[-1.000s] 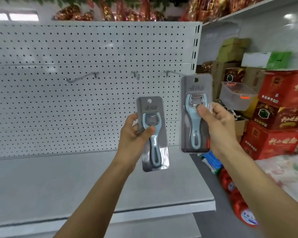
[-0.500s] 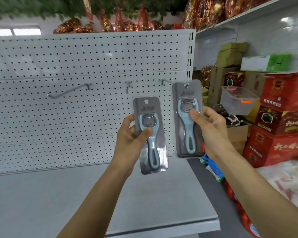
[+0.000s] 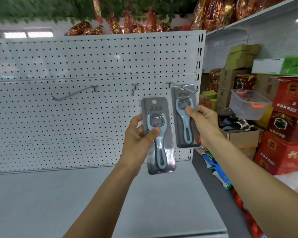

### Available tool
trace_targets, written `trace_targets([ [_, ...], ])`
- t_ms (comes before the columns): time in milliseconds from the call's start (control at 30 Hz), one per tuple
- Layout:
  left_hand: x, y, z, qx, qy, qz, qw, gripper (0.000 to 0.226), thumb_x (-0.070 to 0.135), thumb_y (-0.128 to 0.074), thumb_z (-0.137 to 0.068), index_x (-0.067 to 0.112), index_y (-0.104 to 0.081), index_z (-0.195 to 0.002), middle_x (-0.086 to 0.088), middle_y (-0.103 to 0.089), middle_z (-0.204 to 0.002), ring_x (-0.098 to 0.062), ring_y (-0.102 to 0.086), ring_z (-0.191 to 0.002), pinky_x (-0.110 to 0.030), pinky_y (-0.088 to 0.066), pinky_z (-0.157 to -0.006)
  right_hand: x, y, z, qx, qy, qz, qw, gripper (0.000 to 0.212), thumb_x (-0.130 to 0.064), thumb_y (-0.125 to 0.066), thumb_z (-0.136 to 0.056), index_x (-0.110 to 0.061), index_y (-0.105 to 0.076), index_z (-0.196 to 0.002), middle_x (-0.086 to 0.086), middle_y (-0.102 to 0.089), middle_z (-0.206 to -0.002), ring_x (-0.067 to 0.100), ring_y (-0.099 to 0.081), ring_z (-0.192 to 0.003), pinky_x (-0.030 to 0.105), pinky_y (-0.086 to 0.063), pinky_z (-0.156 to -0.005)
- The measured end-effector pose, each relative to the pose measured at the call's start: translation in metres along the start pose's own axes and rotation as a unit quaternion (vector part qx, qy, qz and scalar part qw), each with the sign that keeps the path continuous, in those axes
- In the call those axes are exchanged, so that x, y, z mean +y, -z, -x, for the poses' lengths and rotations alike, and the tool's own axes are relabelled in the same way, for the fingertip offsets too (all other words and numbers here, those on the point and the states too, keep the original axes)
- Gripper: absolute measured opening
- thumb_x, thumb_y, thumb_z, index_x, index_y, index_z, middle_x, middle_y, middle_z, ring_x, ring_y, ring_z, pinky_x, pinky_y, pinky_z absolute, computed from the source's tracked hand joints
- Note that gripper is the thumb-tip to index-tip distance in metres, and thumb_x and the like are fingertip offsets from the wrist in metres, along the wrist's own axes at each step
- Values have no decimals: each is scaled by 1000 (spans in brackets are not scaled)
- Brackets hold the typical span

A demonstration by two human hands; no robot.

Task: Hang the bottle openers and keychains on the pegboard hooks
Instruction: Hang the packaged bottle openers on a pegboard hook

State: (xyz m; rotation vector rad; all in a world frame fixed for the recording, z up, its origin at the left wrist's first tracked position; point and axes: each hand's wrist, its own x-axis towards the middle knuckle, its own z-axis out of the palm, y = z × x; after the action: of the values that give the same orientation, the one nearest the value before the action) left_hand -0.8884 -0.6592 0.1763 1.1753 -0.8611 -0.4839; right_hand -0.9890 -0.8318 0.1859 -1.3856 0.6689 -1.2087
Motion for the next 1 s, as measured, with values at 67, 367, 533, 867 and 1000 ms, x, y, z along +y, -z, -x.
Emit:
trace_targets([
  [67, 1, -1, -1, -1, -2, -3, 1000, 43, 5, -66, -88, 24, -52, -124, 5, -77, -91, -10, -72, -84, -23, -57, -75, 4, -3, -10, 2, -9, 4, 1000, 8, -20, -72, -85, -15, -68, -79, 18, -70, -93, 28, -64, -86, 51, -51, -94],
  [367, 2, -4, -1, 1, -4, -11, 1000, 42, 4, -65, -89, 26, -52, -123, 8, -77, -89, -10, -72, -84, -29, -56, -84, 9, -5, -28, -5, -38, 44, 998, 15, -30, -71, -85, -17, -66, -78, 3, -69, -81, 22, -62, -82, 31, -51, -71],
  [533, 3, -4, 7, -6, -9, -16, 1000, 46, 5, -66, -89, 24, -50, -127, 4, -77, -95, -12, -72, -90, -33, -54, -89, 4, 8, -2, 3, -26, 149, 988, 60, -55, -55, -89, -20, -46, -136, -4, -50, -131, 13, -46, -119, 34, -38, -103],
  [867, 7, -29, 32, -50, -96, -24, 994, 56, 4, -65, -89, 28, -45, -134, -1, -75, -103, -16, -72, -93, -26, -57, -78, -28, 14, 94, -110, 104, -27, 988, 36, -28, -71, -74, -12, -68, -105, 7, -75, -92, 18, -71, -89, 26, -57, -80],
  [1000, 10, -44, 32, -59, -105, -34, 992, 58, 5, -65, -89, 28, -43, -138, 0, -74, -105, -14, -72, -91, -26, -58, -76, -34, 22, 92, -80, 98, -61, 990, 22, -11, -69, -83, -7, -66, -105, 13, -74, -91, 14, -70, -69, 21, -53, -56],
])
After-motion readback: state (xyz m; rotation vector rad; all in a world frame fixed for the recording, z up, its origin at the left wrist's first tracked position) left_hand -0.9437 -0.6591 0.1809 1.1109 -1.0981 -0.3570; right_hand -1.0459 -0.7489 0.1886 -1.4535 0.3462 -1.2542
